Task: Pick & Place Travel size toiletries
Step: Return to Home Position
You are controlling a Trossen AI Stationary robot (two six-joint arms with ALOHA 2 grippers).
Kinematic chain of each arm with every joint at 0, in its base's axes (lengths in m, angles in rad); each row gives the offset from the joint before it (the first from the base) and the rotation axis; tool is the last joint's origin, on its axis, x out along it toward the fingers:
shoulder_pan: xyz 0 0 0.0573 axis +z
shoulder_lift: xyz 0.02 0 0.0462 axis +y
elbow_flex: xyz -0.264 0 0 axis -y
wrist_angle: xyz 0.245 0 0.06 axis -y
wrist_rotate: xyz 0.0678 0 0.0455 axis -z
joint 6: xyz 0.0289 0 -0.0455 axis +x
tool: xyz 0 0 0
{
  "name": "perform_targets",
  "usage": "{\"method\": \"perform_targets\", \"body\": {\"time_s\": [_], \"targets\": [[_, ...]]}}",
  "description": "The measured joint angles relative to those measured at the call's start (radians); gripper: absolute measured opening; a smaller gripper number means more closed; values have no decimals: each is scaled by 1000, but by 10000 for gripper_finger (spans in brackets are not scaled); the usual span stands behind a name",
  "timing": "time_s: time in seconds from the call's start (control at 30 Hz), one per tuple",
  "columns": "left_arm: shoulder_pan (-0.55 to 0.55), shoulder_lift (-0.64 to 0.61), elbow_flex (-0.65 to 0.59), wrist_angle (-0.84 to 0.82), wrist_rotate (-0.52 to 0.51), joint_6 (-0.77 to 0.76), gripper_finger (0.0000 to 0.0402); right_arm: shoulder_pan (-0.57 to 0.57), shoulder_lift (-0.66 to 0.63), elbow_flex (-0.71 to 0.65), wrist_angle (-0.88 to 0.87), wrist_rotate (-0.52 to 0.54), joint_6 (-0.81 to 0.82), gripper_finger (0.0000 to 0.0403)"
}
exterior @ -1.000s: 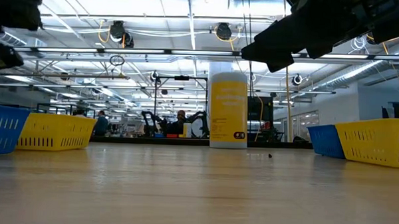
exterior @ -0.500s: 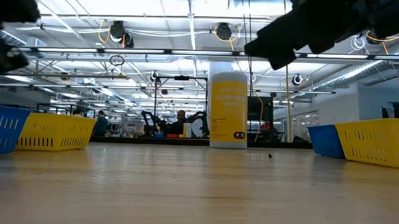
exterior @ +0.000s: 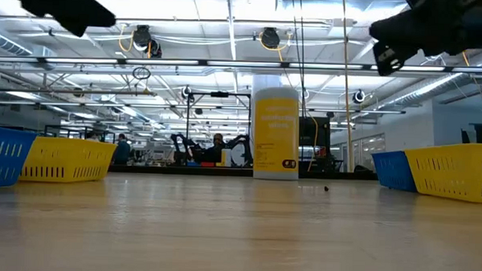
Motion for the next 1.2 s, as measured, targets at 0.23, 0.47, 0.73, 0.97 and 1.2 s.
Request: {"method": "perform_targets", "body": {"time_s": [0.23, 0.47, 0.73, 0.97, 1.2], "targets": [[141, 0, 0, 48, 7, 41, 31, -70, -381, -175, -67, -27, 30, 9], [312, 0, -42, 197, 148, 132, 31, -84, -588, -258, -123, -24, 0, 2], [551, -2, -203, 469, 395, 191, 31, -84, -713, -292, -174, 33, -49, 1], [693, -61, -302, 498, 605, 215, 30, -84, -791, -294, -266, 106, -51, 2], [700, -281, -416, 475, 644, 231, 4, -84, -795, -295, -271, 161, -81, 2]]}}
